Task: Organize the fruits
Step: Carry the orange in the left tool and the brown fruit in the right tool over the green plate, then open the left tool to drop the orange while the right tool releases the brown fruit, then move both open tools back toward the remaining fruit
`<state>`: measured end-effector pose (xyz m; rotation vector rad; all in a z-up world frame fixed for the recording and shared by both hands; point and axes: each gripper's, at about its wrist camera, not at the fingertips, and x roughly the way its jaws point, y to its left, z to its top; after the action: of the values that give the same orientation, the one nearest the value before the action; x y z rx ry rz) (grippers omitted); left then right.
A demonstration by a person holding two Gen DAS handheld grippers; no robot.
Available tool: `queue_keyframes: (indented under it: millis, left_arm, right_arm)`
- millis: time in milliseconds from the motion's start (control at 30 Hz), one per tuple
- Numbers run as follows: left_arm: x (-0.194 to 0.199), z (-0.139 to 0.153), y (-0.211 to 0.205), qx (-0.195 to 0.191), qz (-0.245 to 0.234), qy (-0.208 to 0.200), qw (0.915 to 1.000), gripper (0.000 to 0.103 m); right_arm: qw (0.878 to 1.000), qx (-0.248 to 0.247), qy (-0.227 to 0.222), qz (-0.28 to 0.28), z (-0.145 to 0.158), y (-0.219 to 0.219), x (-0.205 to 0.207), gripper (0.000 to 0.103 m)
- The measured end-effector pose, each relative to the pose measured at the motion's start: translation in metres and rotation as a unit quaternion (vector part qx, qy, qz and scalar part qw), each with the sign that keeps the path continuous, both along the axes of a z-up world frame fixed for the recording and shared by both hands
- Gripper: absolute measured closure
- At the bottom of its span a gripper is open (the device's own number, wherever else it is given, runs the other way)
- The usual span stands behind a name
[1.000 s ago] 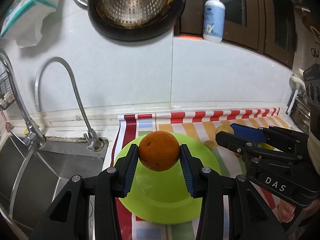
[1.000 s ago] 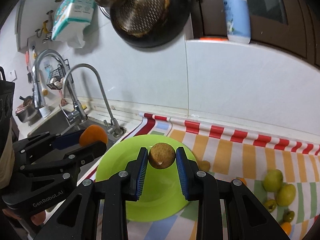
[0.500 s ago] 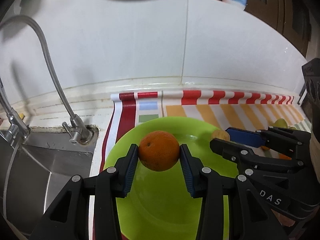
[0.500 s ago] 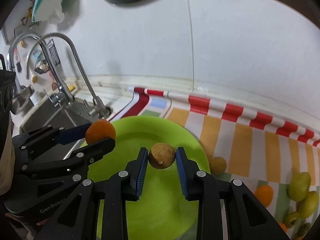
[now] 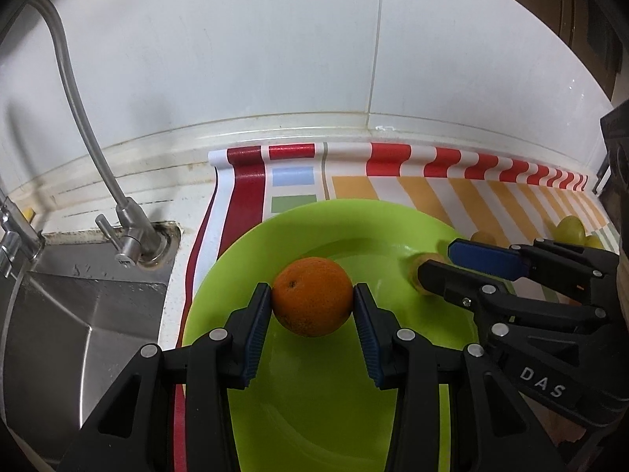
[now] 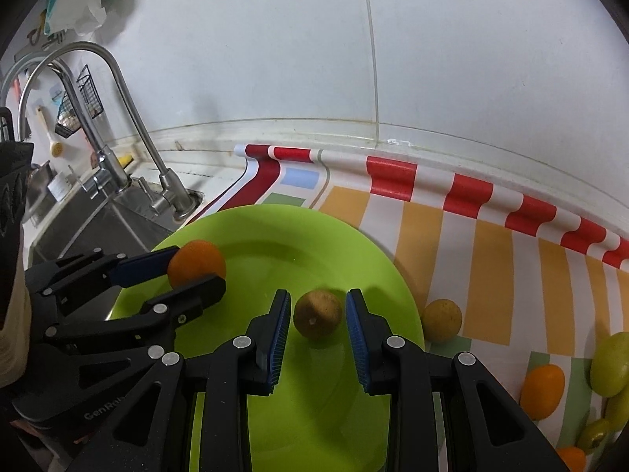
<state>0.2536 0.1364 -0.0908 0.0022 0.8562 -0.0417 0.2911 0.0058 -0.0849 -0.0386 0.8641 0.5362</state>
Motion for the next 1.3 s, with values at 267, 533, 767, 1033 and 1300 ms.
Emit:
queue_keyframes:
  millis: [267,533,767,1033,1300]
  left_arm:
    - [-0.018,0.032,0.001,0.003,0.021,-0.04,0.999,0.047]
    - [-0.053,0.069,-0.011,0.003,0.032,-0.09,0.9954,0.028]
    - [-0.084,0.09,-0.027,0.006,0.024,-0.123,0.9922,0.025]
    - [-0.122,0.111,-0.046,0.003,0.02,-0.151,0.9884,0.02]
    - [-0.158,0.126,-0.068,0.009,0.008,-0.179,0.9837,0.016]
  right_arm:
    - [1.0,0.014,-0.017,-0.014,0.016,-0.012,-0.012,0.069]
    - [0.998,0.025,-0.057,-0.028,0.048,-0.032,-0.048,0.064]
    - [0.995,0.035,-0.079,-0.052,0.068,-0.055,-0.082,0.06]
    - [0.991,0.045,-0.102,-0.073,0.093,-0.085,-0.123,0.059]
    - [0.984,0.039,-0.135,-0.106,0.107,-0.114,-0.161,0.052]
